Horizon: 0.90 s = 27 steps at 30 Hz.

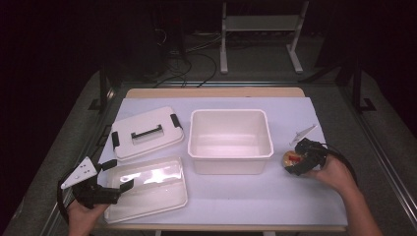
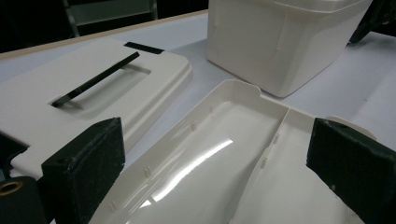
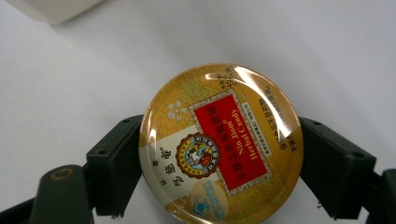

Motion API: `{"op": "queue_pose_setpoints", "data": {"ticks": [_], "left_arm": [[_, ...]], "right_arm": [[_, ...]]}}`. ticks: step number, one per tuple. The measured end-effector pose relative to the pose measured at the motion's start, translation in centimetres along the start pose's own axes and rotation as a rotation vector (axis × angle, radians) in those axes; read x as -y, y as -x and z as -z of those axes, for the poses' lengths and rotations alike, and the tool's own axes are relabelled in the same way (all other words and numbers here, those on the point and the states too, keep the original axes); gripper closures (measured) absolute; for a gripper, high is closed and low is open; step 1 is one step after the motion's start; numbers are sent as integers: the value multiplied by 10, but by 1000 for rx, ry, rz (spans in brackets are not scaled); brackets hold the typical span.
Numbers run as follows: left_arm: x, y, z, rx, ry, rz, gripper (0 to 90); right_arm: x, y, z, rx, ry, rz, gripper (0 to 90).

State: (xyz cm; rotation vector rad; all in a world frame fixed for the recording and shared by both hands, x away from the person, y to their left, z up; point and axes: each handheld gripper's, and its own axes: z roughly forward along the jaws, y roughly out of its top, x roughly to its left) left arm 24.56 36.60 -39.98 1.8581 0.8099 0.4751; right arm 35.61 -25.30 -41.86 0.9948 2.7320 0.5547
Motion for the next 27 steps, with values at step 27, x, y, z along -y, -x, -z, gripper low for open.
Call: {"op": "queue_pose_setpoints", "data": {"ticks": [27], "left_arm": [[0, 0, -1, -1, -3, 1, 38]], "right_arm": [[-59, -28, 104, 7, 114, 198, 202]]}}
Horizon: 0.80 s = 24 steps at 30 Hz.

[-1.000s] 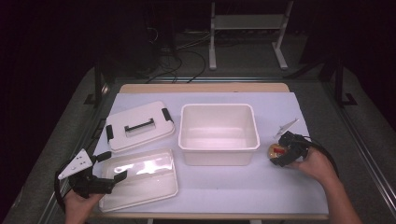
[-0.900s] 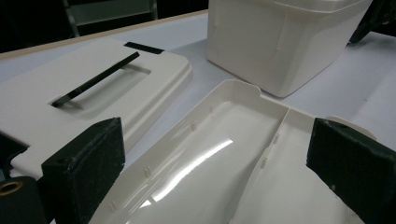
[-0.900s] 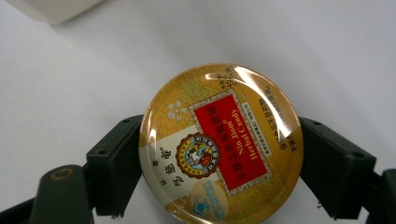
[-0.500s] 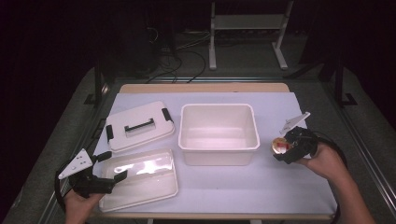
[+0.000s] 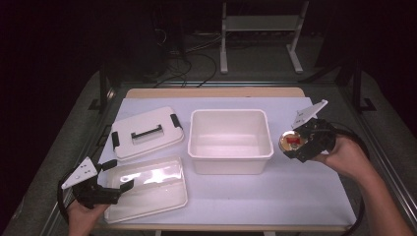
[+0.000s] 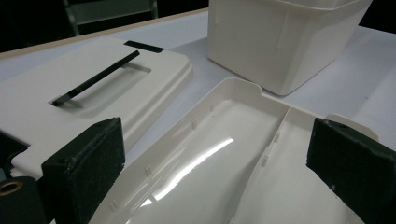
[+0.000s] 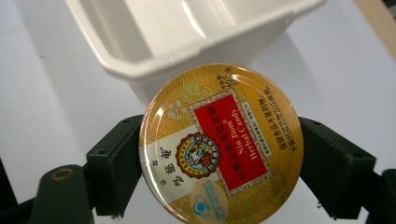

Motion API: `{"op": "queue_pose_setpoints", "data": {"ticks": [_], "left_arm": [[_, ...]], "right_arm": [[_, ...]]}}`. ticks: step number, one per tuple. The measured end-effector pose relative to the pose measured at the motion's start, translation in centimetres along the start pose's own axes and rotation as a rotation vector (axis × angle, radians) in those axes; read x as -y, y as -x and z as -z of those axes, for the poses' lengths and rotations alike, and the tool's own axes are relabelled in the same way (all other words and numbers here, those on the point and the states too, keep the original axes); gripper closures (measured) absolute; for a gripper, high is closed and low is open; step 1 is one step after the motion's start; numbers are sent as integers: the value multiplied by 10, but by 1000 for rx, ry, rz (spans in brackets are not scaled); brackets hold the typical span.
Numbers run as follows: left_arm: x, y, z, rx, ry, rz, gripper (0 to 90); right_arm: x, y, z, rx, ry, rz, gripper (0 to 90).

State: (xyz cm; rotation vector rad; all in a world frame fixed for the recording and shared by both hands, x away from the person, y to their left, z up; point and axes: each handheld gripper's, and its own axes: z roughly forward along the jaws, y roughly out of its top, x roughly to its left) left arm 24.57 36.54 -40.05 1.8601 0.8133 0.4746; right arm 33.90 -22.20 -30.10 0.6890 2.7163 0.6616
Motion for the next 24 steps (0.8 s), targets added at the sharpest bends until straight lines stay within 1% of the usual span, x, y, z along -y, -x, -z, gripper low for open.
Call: {"op": "queue_pose_setpoints", "data": {"ticks": [3, 6, 8, 9, 10, 13, 16, 17, 18, 19, 24], "left_arm": [[1, -1, 0, 1, -6, -4, 38], [2, -2, 0, 0, -10, -2, 38], [3, -2, 1, -1, -5, 2, 38], [3, -2, 1, -1, -5, 2, 38], [3, -2, 3, -4, -3, 1, 38], [2, -2, 4, -5, 2, -1, 38], [2, -1, 4, -5, -1, -3, 38], [2, -1, 4, -5, -1, -3, 38], [2, -1, 4, -5, -1, -4, 38], [2, -2, 4, -3, 0, -2, 38], [1, -3, 3, -1, 6, 1, 37]], "right_arm": [[-11, 0, 9, 3, 8, 22, 201], [-20, 0, 17, 1, 20, 33, 202], [-27, 0, 21, 2, 21, 47, 201], [-27, 0, 21, 2, 21, 47, 201], [-34, -1, 25, 3, 20, 56, 201], [-45, -2, 30, 0, 27, 81, 202], [-57, -5, 32, -4, 26, 108, 201], [-57, -5, 32, -4, 26, 108, 201], [-63, -7, 33, -6, 21, 120, 202], [-65, -8, 33, -8, 23, 126, 202], [-73, -9, 31, -21, 23, 137, 202]]}}
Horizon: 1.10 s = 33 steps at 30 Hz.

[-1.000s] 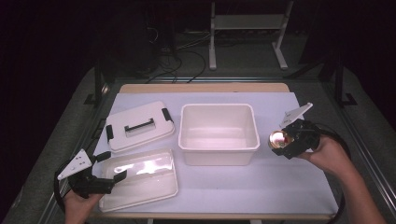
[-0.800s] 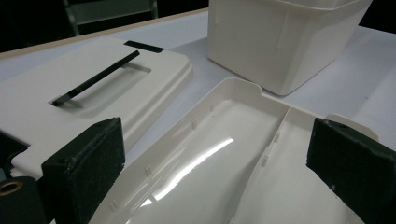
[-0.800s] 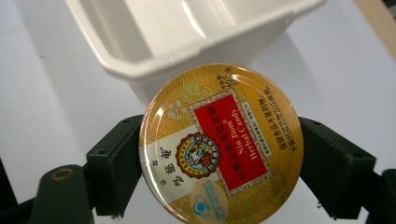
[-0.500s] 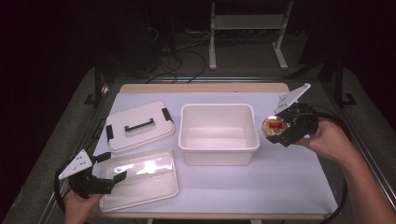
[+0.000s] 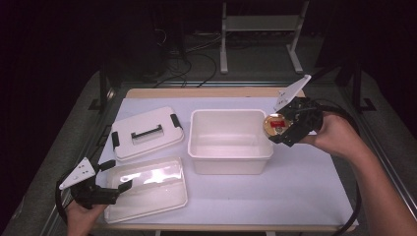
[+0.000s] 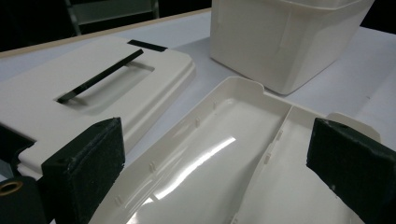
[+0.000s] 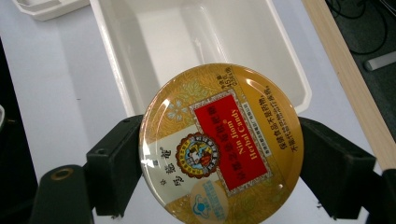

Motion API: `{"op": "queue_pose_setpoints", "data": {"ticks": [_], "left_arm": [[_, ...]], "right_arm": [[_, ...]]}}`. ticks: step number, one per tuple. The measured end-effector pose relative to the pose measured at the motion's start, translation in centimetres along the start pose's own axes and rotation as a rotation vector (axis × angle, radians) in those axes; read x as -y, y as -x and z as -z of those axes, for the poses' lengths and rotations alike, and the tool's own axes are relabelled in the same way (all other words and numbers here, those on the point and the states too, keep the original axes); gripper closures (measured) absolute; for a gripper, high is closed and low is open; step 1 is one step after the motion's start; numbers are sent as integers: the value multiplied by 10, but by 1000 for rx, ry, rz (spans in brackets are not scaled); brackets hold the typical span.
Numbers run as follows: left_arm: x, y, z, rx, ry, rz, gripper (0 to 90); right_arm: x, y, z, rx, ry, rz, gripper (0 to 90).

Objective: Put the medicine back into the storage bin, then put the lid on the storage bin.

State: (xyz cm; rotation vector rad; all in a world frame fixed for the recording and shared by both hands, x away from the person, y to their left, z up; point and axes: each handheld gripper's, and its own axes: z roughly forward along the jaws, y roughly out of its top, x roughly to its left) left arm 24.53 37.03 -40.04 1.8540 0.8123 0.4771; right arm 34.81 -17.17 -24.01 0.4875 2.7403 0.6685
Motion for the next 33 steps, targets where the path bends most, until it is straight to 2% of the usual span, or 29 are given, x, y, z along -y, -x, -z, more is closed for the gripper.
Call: {"op": "queue_pose_setpoints", "data": {"ticks": [6, 20, 33], "left_arm": [[-1, 1, -4, 8, -6, -13, 37], [-2, 1, -4, 11, -4, -11, 37], [-2, 1, -3, 8, -1, -11, 37]], "right_arm": [[-9, -3, -11, -18, -10, 27, 201], [-27, -4, -34, -48, -42, 58, 201], [-35, 2, -63, -59, -94, 90, 201]]}}
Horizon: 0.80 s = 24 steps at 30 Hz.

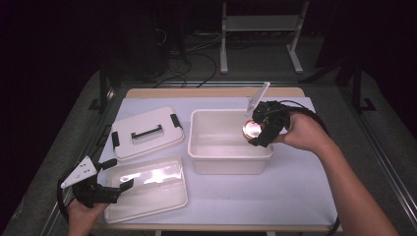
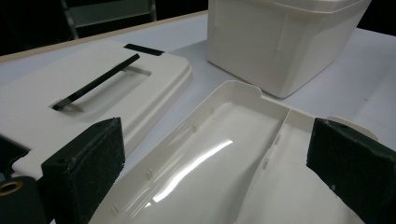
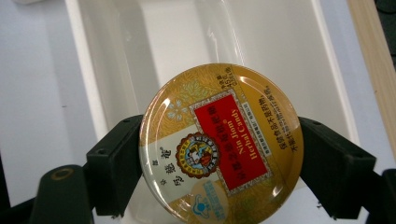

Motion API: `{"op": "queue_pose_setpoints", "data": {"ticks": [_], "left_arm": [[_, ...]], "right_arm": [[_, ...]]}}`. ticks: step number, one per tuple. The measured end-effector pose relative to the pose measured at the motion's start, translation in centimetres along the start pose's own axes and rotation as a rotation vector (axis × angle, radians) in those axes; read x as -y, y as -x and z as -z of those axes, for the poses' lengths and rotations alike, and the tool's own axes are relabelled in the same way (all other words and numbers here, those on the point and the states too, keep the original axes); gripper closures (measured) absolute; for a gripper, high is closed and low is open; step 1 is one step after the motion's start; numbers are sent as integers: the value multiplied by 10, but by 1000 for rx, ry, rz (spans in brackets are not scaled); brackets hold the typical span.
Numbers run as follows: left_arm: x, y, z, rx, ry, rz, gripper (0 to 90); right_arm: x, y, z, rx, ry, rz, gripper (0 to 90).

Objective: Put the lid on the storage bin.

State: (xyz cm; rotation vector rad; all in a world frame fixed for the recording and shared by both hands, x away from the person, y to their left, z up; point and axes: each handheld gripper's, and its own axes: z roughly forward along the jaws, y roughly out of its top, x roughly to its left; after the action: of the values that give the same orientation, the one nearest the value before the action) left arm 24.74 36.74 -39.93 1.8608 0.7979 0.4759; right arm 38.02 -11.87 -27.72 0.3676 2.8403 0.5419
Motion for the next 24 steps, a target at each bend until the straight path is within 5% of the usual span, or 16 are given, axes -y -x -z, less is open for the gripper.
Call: {"op": "queue_pose_setpoints", "data": {"ticks": [24], "left_arm": [[1, 1, 3, -3, 1, 3, 37]], "right_arm": [[6, 10, -36, -39, -24, -43, 201]]}}
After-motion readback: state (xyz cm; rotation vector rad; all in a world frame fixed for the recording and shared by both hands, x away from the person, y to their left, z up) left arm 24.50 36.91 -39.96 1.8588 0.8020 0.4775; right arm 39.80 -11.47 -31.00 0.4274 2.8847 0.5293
